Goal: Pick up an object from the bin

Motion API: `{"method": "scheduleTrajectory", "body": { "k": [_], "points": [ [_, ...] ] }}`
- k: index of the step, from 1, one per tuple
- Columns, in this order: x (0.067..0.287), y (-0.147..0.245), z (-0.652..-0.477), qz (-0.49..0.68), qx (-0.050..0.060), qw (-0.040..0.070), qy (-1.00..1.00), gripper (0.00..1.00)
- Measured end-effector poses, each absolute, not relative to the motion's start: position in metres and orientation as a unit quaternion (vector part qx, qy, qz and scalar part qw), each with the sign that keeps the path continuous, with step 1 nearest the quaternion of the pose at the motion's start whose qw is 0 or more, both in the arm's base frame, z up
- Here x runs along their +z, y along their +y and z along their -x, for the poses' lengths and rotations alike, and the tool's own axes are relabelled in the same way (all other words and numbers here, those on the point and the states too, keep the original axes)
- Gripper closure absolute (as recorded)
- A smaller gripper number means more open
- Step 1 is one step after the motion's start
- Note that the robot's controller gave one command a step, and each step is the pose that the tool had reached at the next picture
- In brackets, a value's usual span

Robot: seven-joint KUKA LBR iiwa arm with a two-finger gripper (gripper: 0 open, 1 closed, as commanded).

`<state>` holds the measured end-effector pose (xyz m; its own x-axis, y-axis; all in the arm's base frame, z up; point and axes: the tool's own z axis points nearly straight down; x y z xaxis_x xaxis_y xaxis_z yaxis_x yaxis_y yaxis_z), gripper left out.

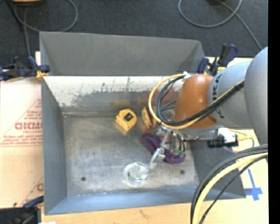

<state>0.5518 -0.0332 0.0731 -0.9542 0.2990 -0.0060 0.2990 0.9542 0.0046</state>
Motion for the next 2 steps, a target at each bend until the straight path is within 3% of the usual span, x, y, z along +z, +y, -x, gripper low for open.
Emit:
{"method": "scheduleTrajectory", "body": {
  "k": [1, 2],
  "points": [
    [0.095, -0.033, -0.547, -0.151, 0.001, 0.003, 0.989, 0.0],
    [0.08, -0.033, -0.553, -0.148, 0.001, -0.004, 0.989, 1.0]
  ]
}}
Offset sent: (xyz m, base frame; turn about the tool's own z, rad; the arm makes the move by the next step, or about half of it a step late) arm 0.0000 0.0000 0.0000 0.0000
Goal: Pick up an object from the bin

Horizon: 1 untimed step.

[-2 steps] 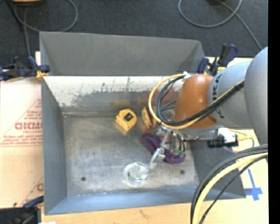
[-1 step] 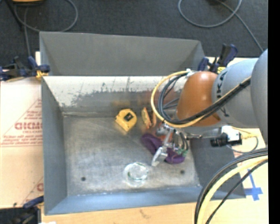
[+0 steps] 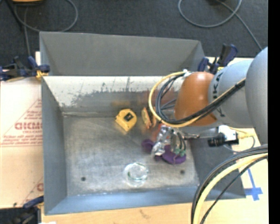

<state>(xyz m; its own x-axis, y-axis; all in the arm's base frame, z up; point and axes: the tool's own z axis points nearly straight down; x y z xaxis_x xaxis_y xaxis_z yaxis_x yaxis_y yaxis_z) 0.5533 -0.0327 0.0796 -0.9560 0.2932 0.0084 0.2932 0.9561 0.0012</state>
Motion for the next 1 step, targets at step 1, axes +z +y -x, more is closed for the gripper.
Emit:
{"method": "scheduleTrajectory", "body": {
  "k": [1],
  "points": [
    [0.0797, -0.0327, -0.5534, 0.148, -0.001, 0.004, -0.989, 1.0]
  ]
}}
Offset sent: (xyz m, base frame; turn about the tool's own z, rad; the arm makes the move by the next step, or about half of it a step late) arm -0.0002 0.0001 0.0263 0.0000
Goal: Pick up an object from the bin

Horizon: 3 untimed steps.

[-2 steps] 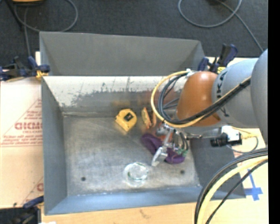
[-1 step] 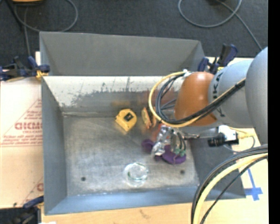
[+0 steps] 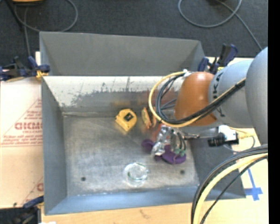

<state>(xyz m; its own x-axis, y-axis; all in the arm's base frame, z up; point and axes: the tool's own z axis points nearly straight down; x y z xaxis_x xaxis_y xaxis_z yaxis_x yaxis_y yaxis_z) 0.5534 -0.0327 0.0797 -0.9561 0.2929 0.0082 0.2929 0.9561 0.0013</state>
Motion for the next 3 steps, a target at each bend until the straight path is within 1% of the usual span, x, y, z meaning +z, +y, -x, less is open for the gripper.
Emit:
{"method": "scheduleTrajectory", "body": {
  "k": [1, 2, 3],
  "points": [
    [0.083, -0.033, -0.553, 0.148, -0.001, 0.003, -0.989, 1.0],
    [0.093, -0.033, -0.552, 0.147, 0.0, 0.001, -0.989, 1.0],
    [0.112, -0.034, -0.552, 0.147, 0.0, 0.001, -0.989, 1.0]
  ]
}}
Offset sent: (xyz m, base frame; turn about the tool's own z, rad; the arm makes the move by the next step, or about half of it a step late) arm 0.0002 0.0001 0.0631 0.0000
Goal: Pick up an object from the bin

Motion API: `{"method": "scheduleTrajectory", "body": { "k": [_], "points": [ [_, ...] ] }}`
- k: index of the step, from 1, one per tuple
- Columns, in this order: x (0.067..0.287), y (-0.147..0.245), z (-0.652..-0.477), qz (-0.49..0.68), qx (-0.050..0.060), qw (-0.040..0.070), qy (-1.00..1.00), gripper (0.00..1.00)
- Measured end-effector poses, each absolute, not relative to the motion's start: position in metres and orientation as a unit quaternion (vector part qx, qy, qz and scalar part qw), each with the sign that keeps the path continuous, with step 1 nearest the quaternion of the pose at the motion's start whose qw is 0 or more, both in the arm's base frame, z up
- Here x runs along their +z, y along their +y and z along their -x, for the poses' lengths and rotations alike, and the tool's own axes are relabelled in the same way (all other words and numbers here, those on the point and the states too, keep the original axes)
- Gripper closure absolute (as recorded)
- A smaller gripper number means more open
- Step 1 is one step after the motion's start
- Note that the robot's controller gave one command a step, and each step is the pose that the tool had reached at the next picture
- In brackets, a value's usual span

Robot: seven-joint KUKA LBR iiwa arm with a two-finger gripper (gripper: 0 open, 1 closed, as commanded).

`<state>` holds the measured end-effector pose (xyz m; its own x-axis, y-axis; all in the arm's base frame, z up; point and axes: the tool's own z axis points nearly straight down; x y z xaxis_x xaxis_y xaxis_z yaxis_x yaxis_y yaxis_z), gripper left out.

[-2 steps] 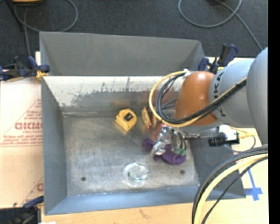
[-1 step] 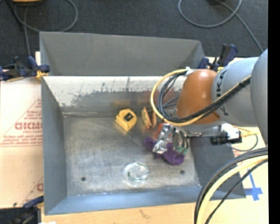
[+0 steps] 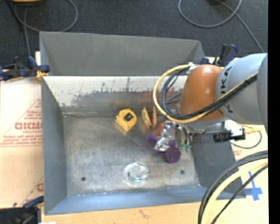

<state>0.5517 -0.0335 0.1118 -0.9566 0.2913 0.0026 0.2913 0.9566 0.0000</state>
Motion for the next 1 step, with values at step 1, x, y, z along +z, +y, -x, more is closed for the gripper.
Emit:
{"method": "scheduleTrajectory", "body": {
  "k": [1],
  "points": [
    [0.1292, -0.0338, -0.5532, 0.147, 0.0, -0.002, -0.989, 1.0]
  ]
}}
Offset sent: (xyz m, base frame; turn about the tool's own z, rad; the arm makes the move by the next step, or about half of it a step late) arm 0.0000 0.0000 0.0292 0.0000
